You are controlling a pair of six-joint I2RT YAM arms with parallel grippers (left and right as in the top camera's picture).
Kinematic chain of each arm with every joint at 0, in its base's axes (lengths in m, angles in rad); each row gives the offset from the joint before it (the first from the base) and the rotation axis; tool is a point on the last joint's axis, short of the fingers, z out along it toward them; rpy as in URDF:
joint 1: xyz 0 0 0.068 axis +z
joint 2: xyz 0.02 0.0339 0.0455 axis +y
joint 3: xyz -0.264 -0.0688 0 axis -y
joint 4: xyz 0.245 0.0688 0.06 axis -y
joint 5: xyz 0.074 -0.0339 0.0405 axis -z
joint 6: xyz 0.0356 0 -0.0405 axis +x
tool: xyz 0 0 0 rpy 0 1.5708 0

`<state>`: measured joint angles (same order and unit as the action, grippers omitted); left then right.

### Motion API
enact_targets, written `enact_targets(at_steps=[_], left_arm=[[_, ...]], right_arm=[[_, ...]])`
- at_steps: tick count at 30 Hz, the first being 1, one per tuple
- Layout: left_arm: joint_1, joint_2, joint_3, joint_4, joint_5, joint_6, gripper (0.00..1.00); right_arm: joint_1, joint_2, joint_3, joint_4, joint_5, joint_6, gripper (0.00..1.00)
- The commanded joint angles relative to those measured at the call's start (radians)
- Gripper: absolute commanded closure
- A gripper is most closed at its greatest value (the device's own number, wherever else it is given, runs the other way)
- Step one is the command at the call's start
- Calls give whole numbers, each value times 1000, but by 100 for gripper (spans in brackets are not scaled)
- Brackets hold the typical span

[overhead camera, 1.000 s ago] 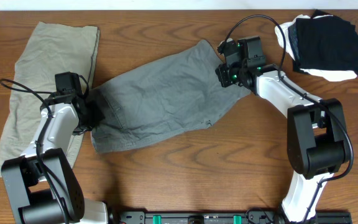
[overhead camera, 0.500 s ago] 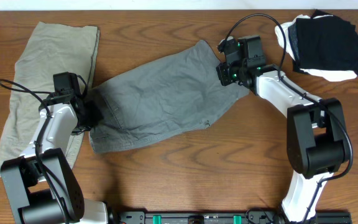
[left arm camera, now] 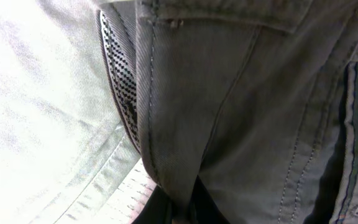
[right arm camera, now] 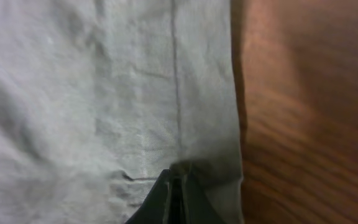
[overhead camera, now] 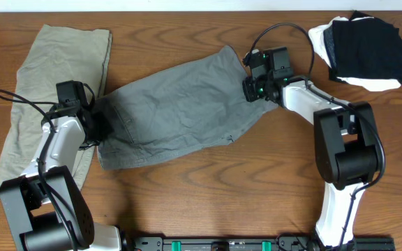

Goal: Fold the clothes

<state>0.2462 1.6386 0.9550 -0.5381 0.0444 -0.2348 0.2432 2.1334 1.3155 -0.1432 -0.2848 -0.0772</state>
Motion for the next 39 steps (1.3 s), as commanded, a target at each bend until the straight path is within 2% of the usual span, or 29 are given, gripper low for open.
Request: enact_targets(at_steps=[1,7,10,15,20,31,35,39], left_arm=[[8,-41,-7,4,-29,6,94],[8,-128,-1,6,92,6,94],[0,-188,-1,31,213,-4,94],[-68,-246,-1,100,308,-70,94],[-200,-244,-1,200,310,-128,94],[-448,-216,-1,540,248,-224,94],[-509,-190,-1,592,183,-224,94],[-552,-152,-1,638,179,-235,94]], right_arm=[[-6,42,-2,-6,7,-14,96],[-6,88,-2,-31,-8,-16,97],[-5,110,-2,-40,-12,-22,98],[11,141,-2,-32,-15,-22,98],[31,143,-2,-29,-19,-22,98],[75,143,-2,-41,-19,-21,98],[87,143,-2,-45,-19,-21,98],[89,143,-2,-55,-19,-21,98]])
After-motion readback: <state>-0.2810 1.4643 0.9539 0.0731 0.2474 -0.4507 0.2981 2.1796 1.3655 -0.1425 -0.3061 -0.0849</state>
